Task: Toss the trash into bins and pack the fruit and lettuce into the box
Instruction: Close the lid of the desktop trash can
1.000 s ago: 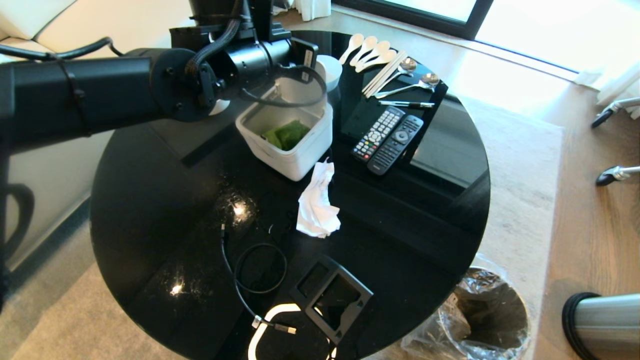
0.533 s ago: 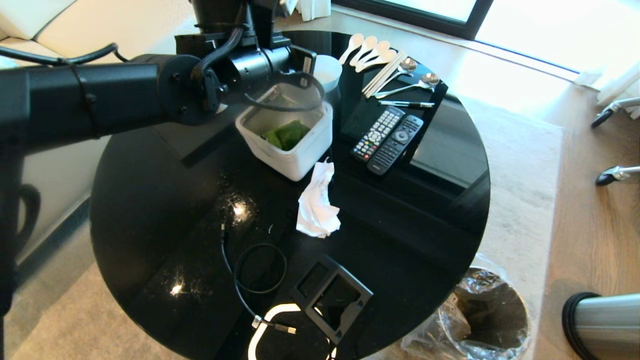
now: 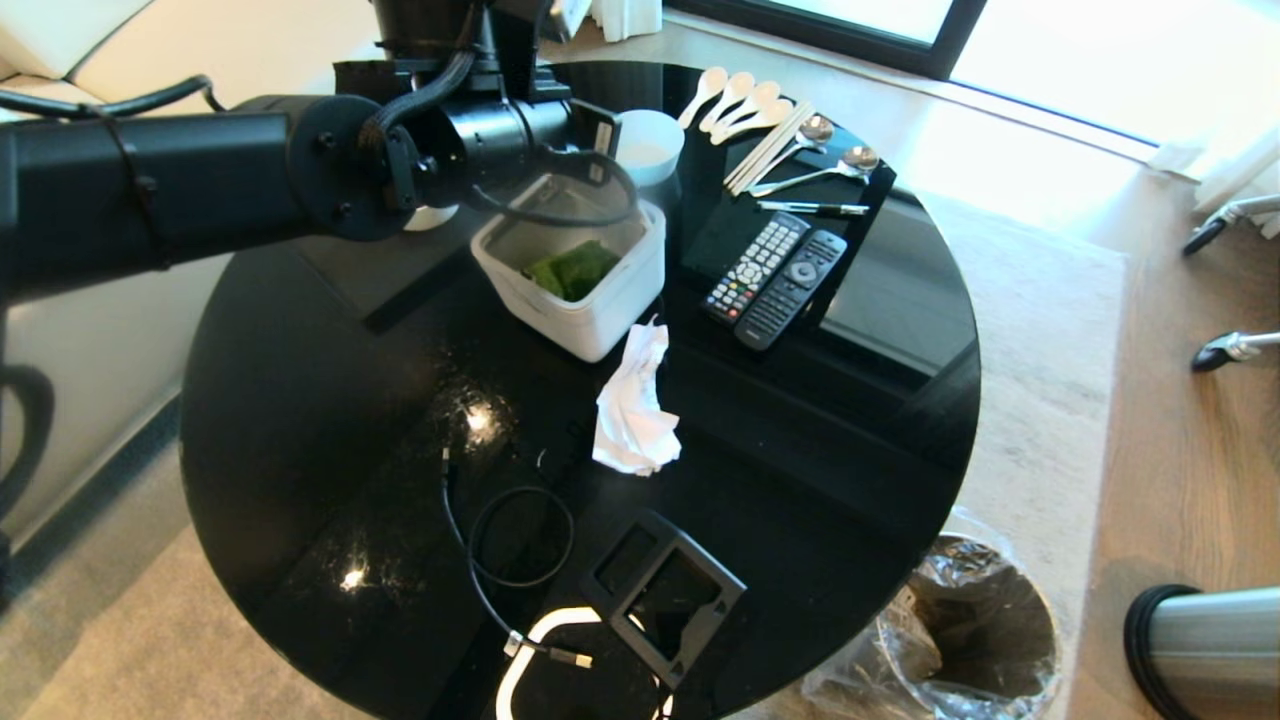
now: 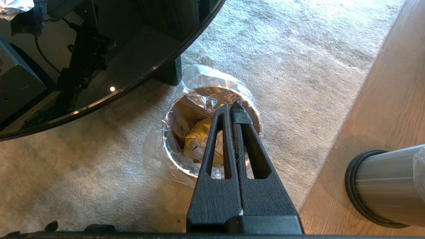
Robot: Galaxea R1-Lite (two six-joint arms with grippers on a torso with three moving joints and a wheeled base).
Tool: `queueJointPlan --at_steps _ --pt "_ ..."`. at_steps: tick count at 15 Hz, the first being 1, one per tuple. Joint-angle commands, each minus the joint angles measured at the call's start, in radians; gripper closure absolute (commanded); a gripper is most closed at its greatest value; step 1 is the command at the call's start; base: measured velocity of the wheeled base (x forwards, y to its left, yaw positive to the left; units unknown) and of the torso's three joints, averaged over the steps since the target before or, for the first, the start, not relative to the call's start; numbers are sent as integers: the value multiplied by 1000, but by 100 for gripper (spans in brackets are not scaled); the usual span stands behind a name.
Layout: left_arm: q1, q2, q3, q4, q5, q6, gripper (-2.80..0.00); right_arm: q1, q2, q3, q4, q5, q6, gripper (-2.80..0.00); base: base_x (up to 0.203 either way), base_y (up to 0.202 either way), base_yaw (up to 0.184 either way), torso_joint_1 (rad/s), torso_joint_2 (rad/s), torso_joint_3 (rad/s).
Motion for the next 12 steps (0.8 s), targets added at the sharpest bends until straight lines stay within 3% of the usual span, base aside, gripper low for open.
queueJointPlan --at_steps 1,5,12 --pt "-1 -22 3 39 1 1 0 0 1 0 0 0 -1 0 0 0 0 0 0 0" --pt "2 -38 6 132 7 1 0 0 1 0 0 0 -1 0 0 0 0 0 0 0" --pt "38 -38 49 142 29 8 0 0 1 0 0 0 -1 0 0 0 0 0 0 0"
